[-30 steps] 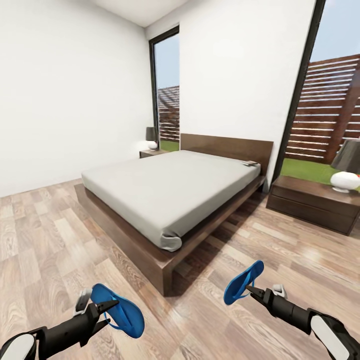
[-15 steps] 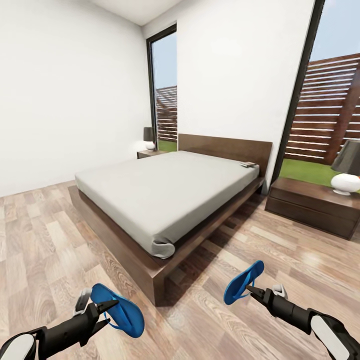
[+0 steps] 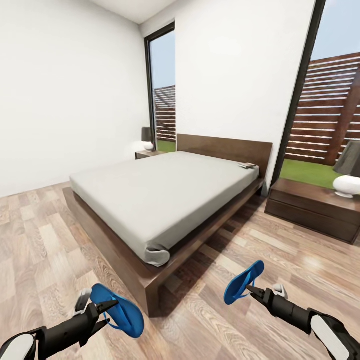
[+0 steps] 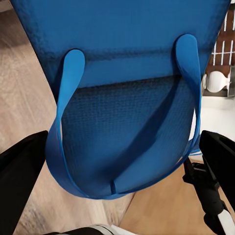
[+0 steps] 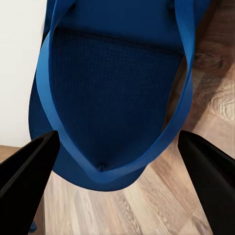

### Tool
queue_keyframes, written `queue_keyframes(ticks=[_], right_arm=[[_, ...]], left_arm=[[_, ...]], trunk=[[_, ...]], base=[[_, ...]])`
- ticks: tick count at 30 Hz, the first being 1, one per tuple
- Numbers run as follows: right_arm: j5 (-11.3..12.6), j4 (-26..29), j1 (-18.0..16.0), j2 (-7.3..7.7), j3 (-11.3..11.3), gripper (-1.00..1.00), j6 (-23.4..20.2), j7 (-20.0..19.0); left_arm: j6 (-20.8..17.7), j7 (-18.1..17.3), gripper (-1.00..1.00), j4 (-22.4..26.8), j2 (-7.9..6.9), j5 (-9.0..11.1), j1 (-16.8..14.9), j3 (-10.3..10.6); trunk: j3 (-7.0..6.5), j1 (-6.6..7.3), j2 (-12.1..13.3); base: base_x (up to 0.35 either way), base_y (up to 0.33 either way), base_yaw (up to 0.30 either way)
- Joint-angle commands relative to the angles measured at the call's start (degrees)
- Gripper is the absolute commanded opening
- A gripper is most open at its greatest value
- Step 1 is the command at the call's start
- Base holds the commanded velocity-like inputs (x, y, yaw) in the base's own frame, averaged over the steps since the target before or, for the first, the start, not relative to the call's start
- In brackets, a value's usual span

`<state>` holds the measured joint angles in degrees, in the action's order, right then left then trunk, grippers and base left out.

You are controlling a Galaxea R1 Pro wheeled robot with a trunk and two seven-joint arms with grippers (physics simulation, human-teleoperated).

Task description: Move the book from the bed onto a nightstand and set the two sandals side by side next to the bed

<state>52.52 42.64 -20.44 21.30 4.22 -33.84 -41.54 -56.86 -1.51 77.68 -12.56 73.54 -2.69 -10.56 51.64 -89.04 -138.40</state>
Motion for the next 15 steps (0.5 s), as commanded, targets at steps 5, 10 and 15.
queue_keyframes(ticks=[5, 10, 15], right_arm=[[0.5, 0.0, 0.0, 0.06, 0.1, -1.0, -0.4, 0.1], [0.5, 0.0, 0.0, 0.04, 0.1, -1.0, -0.4, 0.1], [0.4, 0.0, 0.0, 0.06, 0.1, -1.0, -0.5, 0.1]], left_arm=[[-0.3, -0.2, -1.0, 0.0, -0.01, -0.1, 0.0, 0.0], [-0.3, -0.2, -1.0, 0.0, -0.01, -0.1, 0.0, 0.1], [-0.4, -0.1, -1.0, 0.0, -0.26, -0.1, 0.0, 0.1]], trunk=[[0.06, 0.0, 0.0], [0.06, 0.0, 0.0], [0.06, 0.0, 0.0]], base=[[0.048, -0.03, 0.0], [0.006, -0.003, 0.0], [0.001, 0.0, 0.0]])
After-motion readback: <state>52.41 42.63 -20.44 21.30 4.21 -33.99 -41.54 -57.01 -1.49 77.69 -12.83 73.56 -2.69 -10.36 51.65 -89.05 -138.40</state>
